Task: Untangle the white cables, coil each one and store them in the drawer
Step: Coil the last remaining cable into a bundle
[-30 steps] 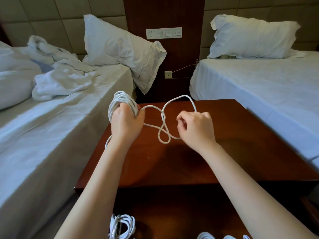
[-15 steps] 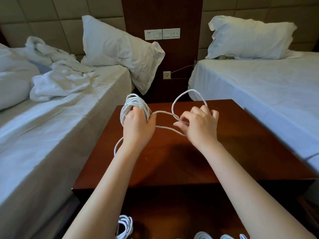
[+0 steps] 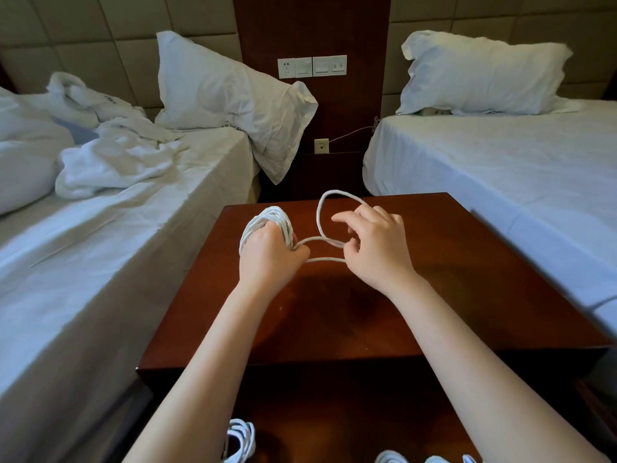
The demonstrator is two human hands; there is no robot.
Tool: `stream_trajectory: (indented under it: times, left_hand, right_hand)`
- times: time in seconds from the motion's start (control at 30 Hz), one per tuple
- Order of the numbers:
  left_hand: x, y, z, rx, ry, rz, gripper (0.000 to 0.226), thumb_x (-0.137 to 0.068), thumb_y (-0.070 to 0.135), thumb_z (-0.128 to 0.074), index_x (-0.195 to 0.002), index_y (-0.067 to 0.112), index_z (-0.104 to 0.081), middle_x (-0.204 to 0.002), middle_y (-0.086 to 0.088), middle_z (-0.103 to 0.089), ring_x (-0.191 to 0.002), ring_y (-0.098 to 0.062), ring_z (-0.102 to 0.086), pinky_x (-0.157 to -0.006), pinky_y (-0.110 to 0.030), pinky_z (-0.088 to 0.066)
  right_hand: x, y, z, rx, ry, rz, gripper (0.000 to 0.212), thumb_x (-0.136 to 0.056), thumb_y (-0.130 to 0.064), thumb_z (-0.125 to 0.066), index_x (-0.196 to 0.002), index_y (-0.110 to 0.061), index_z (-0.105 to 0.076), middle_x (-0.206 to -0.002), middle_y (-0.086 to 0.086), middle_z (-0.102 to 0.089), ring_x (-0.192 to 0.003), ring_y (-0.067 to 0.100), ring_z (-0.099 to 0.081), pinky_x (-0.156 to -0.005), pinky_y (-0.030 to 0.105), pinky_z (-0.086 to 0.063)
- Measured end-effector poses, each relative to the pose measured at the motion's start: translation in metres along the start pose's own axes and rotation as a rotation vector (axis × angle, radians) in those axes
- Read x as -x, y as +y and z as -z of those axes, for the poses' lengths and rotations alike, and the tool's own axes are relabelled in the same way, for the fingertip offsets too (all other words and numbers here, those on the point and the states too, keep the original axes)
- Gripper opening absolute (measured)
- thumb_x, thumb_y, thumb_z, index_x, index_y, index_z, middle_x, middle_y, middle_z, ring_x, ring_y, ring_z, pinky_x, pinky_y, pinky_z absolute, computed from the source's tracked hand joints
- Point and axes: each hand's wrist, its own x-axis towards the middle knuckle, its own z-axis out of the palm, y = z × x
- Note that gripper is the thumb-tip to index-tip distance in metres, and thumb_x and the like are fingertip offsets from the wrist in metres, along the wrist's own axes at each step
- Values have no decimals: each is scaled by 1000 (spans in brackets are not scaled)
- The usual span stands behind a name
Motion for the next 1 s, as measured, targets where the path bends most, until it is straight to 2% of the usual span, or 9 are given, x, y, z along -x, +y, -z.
stream_trajectory:
  times: [0.17,0.33,0.47,0.53,0.63,0.73,0.83,0.93,1.0]
  left_hand:
    - [2,3,1,23,101,-15,23,-73,20,-72,-65,5,-57,-67,-6,-58,-69,-17,-49,-55,-28,-30]
    - [-2,-1,5,159,181,40,25,-76,16,-71,-63,0,-58,-66,-7,-56,-66,-8,-38,-54,-22,-28]
    - [-5,-1,4,213,201,34,29,-79,17,-70,-61,-1,-56,-68,-9,-61,-68,-9,-47,-57,-9,-34]
    - [-6,2,5,239,220,51,35,-81,19,-70,-60,-4,-55,-65,-11,-60,-61,-5,-47,-55,-8,-33]
    - [-8,2,7,238,228,75,41,-83,24,-69,-59,-6,-54,-59,-11,-56,-53,-8,-43,-52,-12,-33]
    - [-10,-7,11,214,230,104,40,-83,25,-68,-59,-4,-56,-58,-9,-57,-57,-11,-49,-49,-13,-32]
    - [-12,-16,11,229,210,165,42,-83,27,-68,-61,-8,-58,-62,-19,-63,-64,-28,-60,-55,-31,-42]
    - [-12,-19,10,265,199,192,46,-83,29,-67,-64,-12,-58,-67,-23,-64,-69,-33,-61,-61,-38,-47]
    - [-13,-20,9,296,202,200,45,-83,27,-67,-65,-13,-57,-69,-24,-64,-71,-33,-61,-63,-41,-49]
  right_hand:
    - [-4,-4,0,-172,56,-28,34,-89,-15,-61,-123,-13,-64,-120,5,-65,-111,20,-58,-96,39,-47]
    - [-1,3,0,-170,-237,-10,24,-86,-40,-69,-103,-23,-75,-104,-6,-68,-101,13,-57,-91,38,-42]
    - [-3,4,-3,-25,-26,-36,19,-82,-37,-75,-93,-22,-77,-82,-8,-54,-85,12,-44,-69,30,-33]
    - [-3,0,0,-13,52,-64,18,-84,-36,-74,-90,-19,-76,-77,-7,-56,-75,11,-49,-59,25,-39]
    - [-1,-6,5,-106,28,-38,21,-91,-37,-64,-98,-20,-74,-71,-9,-67,-63,8,-60,-53,17,-43]
    - [0,-8,7,-169,-110,-1,29,-95,-43,-55,-111,-24,-69,-69,-17,-60,-62,4,-57,-52,16,-39]
    - [3,-5,3,-195,-208,57,31,-88,-46,-64,-112,-28,-69,-70,-20,-51,-62,3,-52,-54,19,-42]
    - [5,-3,-3,-186,-88,108,22,-83,-35,-74,-102,-22,-73,-75,-16,-57,-61,0,-50,-55,17,-44]
    - [5,-4,-4,-184,-19,139,13,-84,-27,-74,-92,-17,-74,-79,-9,-64,-65,4,-57,-55,18,-47]
